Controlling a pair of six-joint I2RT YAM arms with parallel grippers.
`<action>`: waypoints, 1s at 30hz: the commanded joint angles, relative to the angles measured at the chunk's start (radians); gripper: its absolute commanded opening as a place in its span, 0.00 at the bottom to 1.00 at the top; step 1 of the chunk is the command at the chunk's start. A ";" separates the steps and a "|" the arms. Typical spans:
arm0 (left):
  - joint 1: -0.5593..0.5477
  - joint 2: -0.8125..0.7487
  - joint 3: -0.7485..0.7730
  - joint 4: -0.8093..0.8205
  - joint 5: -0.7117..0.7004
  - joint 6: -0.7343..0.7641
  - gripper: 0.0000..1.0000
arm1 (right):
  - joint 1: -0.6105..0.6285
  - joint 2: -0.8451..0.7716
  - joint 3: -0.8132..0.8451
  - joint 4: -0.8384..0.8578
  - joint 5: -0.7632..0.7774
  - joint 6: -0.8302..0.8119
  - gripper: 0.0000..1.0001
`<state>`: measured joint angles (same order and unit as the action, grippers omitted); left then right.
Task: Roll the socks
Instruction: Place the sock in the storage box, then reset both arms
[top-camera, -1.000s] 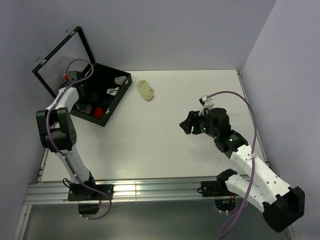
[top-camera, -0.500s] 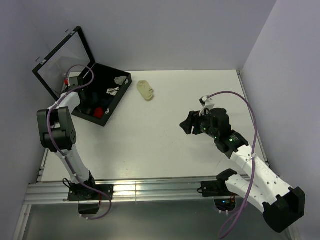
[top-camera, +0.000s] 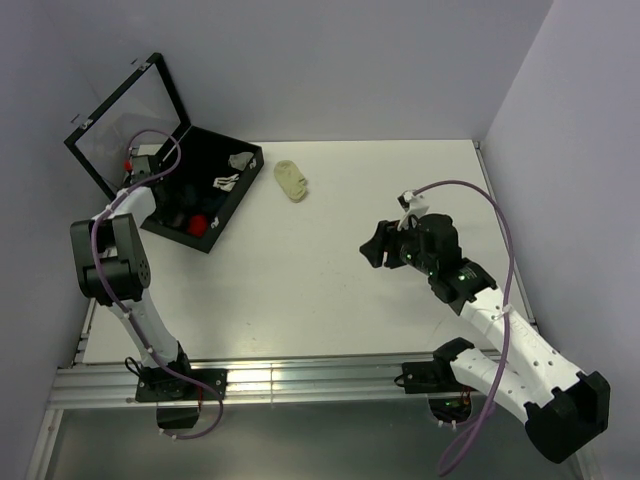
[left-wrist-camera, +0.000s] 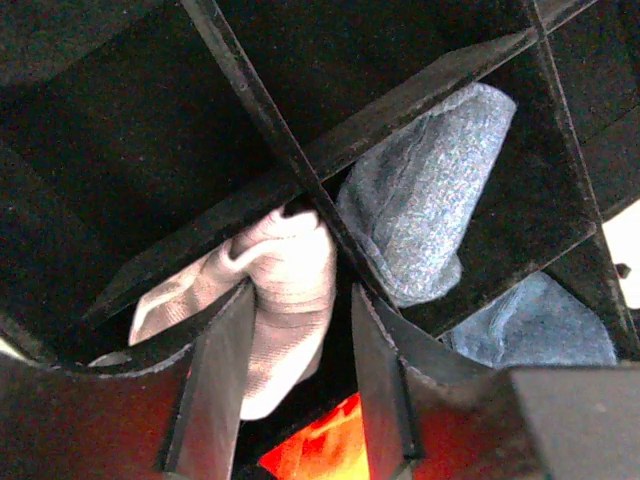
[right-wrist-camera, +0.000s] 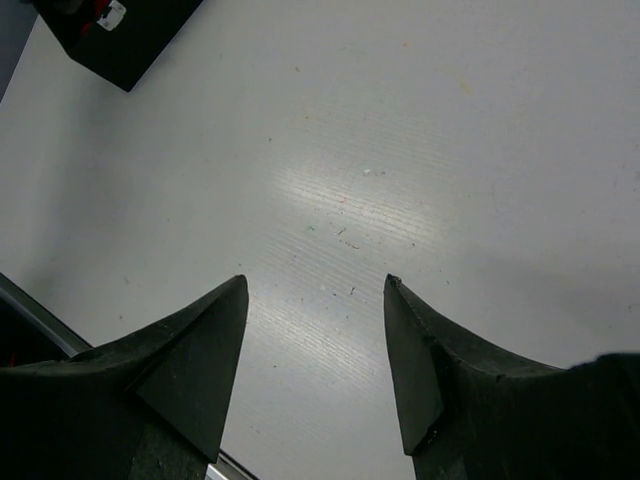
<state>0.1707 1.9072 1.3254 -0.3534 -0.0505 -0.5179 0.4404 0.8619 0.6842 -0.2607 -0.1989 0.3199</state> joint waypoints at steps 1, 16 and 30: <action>0.023 -0.029 0.011 -0.102 0.003 0.009 0.50 | -0.008 -0.017 0.067 0.009 0.015 -0.019 0.64; 0.023 -0.382 0.184 -0.285 0.034 -0.005 0.58 | -0.009 -0.130 0.273 -0.199 0.185 0.001 0.67; 0.023 -0.951 0.241 -0.409 -0.193 0.032 0.79 | -0.008 -0.320 0.480 -0.436 0.553 0.007 1.00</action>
<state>0.1925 1.0119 1.5433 -0.6846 -0.1276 -0.5053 0.4377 0.5739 1.1301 -0.6399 0.2115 0.3355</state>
